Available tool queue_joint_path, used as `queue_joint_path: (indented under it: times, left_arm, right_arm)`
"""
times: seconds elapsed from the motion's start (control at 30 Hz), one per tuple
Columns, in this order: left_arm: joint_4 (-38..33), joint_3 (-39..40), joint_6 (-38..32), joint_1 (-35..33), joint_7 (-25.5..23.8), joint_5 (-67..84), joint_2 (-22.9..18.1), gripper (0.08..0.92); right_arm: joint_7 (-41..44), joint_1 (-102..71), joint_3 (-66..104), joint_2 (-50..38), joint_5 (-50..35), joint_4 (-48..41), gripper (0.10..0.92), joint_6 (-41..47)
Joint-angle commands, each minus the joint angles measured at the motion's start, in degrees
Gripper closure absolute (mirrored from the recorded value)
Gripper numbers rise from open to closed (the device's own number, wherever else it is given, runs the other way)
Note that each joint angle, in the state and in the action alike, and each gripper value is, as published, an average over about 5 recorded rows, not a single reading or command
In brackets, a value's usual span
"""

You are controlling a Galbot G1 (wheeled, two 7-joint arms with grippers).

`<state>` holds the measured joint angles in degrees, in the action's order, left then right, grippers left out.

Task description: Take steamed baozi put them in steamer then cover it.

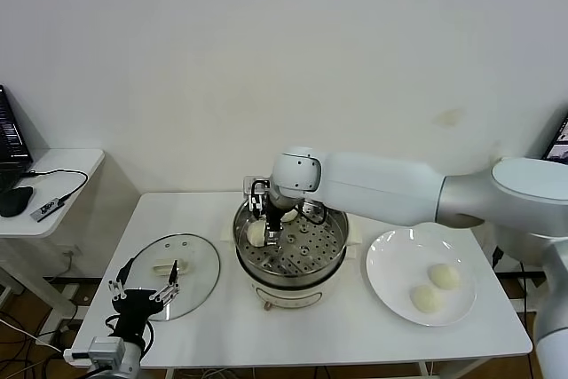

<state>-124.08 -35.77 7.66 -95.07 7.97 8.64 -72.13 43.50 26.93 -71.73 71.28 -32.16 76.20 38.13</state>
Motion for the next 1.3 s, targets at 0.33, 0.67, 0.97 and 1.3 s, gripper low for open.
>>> queue_joint_path:
  times: [0.33,0.67,0.97,1.3]
  left_arm:
    - [-0.8,0.3,0.1,-0.4,-0.1,-0.1,0.3,0.177]
    - [-1.8,0.3,0.0,-1.5,-0.3,-0.6,0.8,0.177]
    - [-1.3,0.4,-0.1,-1.8,-0.5,-1.1,0.6,0.177]
    - [-0.7,0.7,-0.2,-2.2,-0.7,-2.1,0.1,0.177]
  right_arm:
    - [20.3,12.1,1.4,-21.6,11.6,13.5,0.203,-13.8]
    - [24.2,10.5,1.9,-43.7,20.1,23.5,0.203,-20.0]
    - [24.2,-0.7,3.2,-55.0,31.4,26.1,0.203,-24.0]
    - [19.7,-27.6,22.0,-60.0,38.5,25.0,0.203,-25.4]
